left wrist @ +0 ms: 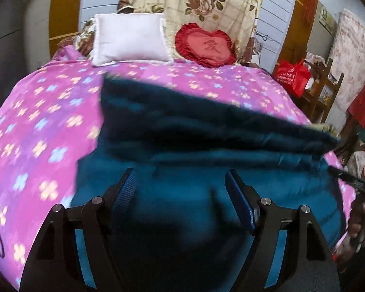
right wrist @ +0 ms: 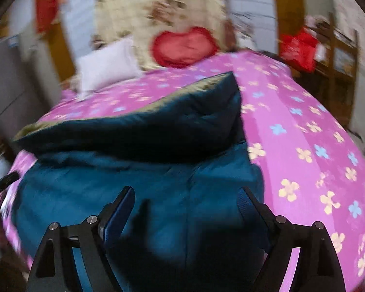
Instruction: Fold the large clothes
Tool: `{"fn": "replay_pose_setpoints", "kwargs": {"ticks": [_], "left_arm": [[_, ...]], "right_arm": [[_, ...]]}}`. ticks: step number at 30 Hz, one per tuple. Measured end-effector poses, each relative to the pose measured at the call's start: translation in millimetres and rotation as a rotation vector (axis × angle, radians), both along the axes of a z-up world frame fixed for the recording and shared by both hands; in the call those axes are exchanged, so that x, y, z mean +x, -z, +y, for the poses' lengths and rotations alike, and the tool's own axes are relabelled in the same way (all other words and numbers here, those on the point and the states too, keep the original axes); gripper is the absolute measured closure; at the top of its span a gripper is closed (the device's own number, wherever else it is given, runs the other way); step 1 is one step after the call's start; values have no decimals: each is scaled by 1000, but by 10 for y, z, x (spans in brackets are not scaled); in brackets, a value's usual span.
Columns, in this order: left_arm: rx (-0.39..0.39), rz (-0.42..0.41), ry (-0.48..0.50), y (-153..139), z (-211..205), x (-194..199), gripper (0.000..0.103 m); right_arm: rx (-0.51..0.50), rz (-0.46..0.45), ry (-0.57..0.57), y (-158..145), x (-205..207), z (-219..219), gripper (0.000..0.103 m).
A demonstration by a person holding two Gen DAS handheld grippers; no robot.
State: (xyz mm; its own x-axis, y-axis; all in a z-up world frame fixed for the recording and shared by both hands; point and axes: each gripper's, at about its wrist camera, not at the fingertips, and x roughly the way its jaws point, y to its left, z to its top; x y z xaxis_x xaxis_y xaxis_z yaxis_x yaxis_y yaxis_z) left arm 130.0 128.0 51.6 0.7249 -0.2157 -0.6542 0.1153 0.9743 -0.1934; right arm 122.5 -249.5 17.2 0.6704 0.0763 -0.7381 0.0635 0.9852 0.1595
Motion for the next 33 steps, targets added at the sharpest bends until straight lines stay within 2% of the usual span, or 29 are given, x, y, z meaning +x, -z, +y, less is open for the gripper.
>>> {"fn": "replay_pose_setpoints", "kwargs": {"ticks": [2, 4, 8, 11, 12, 13, 15, 18, 21, 23, 24, 26, 28, 30, 33], "left_arm": [[-1, -9, 0, -81, -98, 231, 28], [33, -10, -8, -117, -173, 552, 28], [206, 16, -113, 128, -142, 1126, 28], [255, 150, -199, 576, 88, 1431, 28], [213, 204, -218, 724, 193, 1454, 25], [124, 233, -238, 825, 331, 1455, 24], [57, 200, -302, 830, 479, 1361, 24], [46, 167, -371, 853, 561, 1266, 23], [70, 177, -371, 868, 532, 1286, 23], [87, 169, -363, 775, 504, 1285, 23], [79, 138, -368, 669, 514, 1216, 23], [4, 42, -337, 400, 514, 949, 23], [-37, -2, -257, 185, 420, 656, 23], [-15, -13, -169, 137, 252, 378, 23], [86, 54, -74, 430, -21, 156, 23]], "right_arm": [[38, 68, 27, 23, 257, 33, 11], [19, 98, 44, 53, 471, 86, 8], [32, 145, 33, 279, 789, 83, 0], [30, 164, 29, 486, 976, -6, 0], [38, 153, 25, 509, 1003, -10, 0], [59, 137, 19, 538, 1032, -30, 0], [72, 112, 8, 598, 1119, -21, 0], [45, 95, -21, 651, 1248, 92, 0], [50, 93, -30, 659, 1307, 105, 0], [66, 60, -19, 596, 1248, 58, 1], [77, 29, -9, 544, 1187, 23, 5], [111, -54, 4, 315, 985, -61, 7], [129, -106, -4, 15, 713, -96, 7], [101, -109, -51, -129, 474, -30, 7], [-2, -42, -107, -28, 188, 142, 7]]}}
